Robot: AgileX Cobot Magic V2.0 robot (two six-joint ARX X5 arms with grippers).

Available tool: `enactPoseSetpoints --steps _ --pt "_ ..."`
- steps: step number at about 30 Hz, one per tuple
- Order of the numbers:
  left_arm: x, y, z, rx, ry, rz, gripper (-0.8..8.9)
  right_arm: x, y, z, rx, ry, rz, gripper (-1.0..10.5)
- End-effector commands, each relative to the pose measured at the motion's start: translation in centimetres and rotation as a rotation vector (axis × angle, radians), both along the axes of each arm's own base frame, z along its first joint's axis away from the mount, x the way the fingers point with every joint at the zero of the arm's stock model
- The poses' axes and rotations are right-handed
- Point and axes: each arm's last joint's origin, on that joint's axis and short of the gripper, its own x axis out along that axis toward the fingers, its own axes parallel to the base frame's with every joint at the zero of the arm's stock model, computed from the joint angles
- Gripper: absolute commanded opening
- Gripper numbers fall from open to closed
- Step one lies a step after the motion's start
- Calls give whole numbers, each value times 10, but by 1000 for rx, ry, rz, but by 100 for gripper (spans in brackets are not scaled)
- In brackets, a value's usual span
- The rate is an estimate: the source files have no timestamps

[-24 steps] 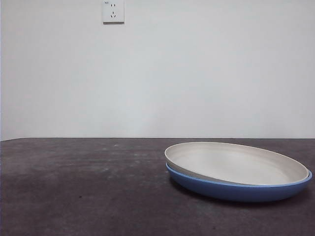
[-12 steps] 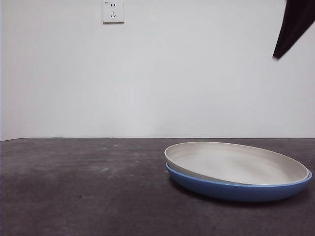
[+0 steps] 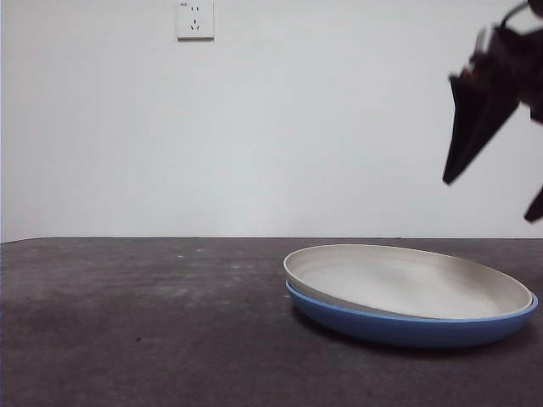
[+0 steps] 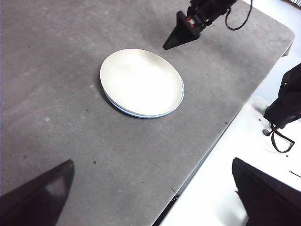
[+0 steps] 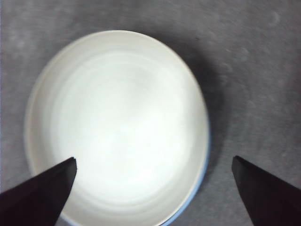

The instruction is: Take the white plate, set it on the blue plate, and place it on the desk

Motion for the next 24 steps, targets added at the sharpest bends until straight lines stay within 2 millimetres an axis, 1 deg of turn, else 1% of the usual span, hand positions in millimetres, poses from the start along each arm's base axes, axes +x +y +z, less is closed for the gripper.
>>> enactPoseSetpoints --steps 1,6,10,15,18,21,24 --pt "-1 0 4 -17 -14 -4 626 11 -3 -12 10 43 -24 602" --pt "-1 0 4 -17 -15 -4 626 24 -6 -31 78 104 -4 602" --pt "-1 0 4 -18 -16 -4 626 32 -5 -45 89 135 2 602" --pt "-1 0 4 -18 -16 -4 626 38 -4 -61 86 183 3 602" --pt "-1 0 4 -18 -15 -4 626 40 -4 -67 92 200 9 597" --pt "-1 0 4 -18 -15 -4 626 42 -2 -72 133 217 28 511" --pt "-1 0 4 -18 -15 -4 626 43 -2 -76 132 228 27 480"
